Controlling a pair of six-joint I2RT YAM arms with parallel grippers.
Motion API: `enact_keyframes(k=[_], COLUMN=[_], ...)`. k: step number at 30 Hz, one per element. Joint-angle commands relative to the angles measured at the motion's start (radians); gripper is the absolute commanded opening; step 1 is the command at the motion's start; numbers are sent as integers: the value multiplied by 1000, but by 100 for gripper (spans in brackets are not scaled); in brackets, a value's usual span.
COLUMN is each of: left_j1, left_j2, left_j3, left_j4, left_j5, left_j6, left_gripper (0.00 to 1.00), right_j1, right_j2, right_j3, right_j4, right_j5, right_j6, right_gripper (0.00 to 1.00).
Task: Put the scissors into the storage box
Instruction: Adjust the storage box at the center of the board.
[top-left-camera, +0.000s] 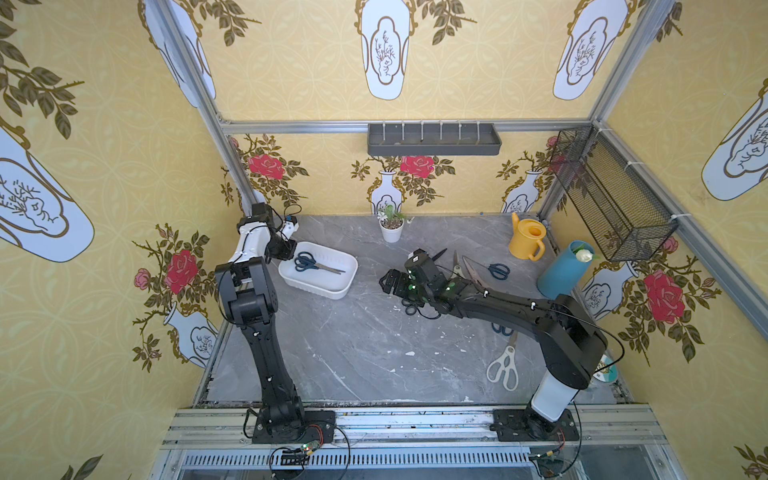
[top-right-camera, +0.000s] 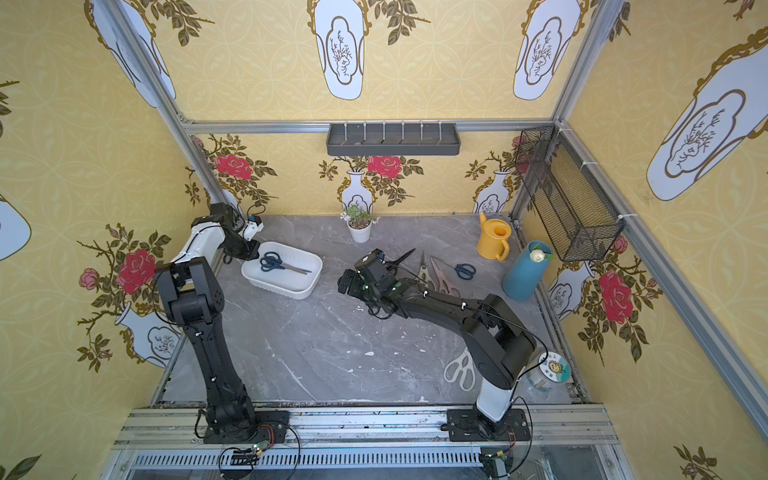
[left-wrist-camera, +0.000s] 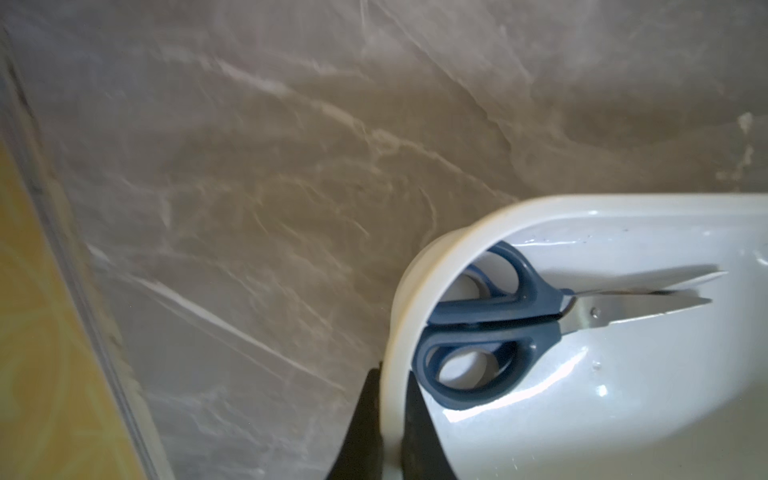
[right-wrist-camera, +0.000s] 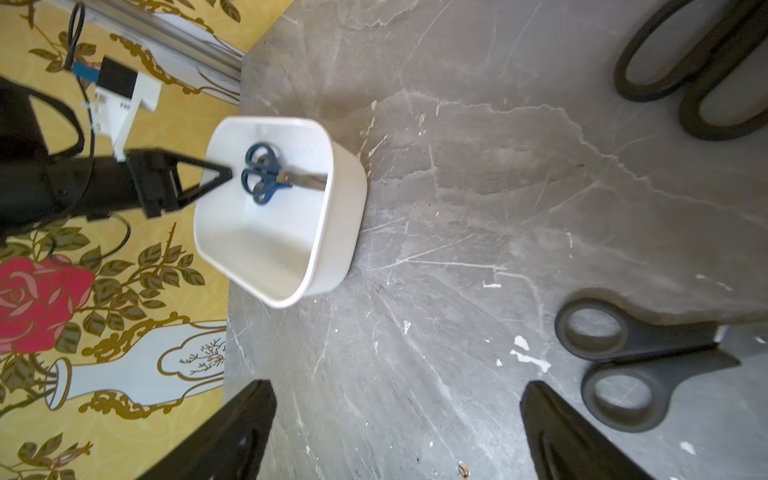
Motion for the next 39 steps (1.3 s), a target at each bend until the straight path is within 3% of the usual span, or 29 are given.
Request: enact_keyframes(k=[1,6,10,12,17,19,22,27,29,32,35,38,39], left_j1=[0,0,-2,-9,-42,-62,-112,-129,-129,-134,-134,-127,-129], left_j2=[-90,-268,-380,-440,-594,-621,-634,-669,-701,-785,-846,-856,-833], left_j3=[-149,-433,-657,-743,-915,-948,-938,-1005,-999,-898,-767,-686,-661], left_j4=[-24,-1,50,89,246,304,308,355,346,203,11,-153,-181], left_j5=[52,150,251,233,78,34,-32,-43,-10,0,-3,102,101], left_j6=[-253,-666,-903,-988,-1137,-1173,-1143,-1151,-1089,-809,-414,63,162], left_gripper=[0,0,0,0,9,24,38,49,57,71,72,71,70], right_j1=[-12,-49,-59,-52,-12,8,19,40,46,47,47,42,39], right_j2=[4,18,52,86,205,235,251,227,208,160,70,-27,-50], right_j3=[18,70,87,145,386,449,451,379,357,332,244,125,101], right_j4=[-18,-139,-106,-160,-433,-476,-492,-449,-426,-443,-383,-272,-257], right_j5=[72,121,12,-31,-108,-106,-133,-99,-77,-43,-28,-39,-42], right_j6=[91,449,570,581,511,464,463,488,474,415,326,260,249], right_gripper=[97,98,99,98,97,97,97,97,98,99,99,98,98])
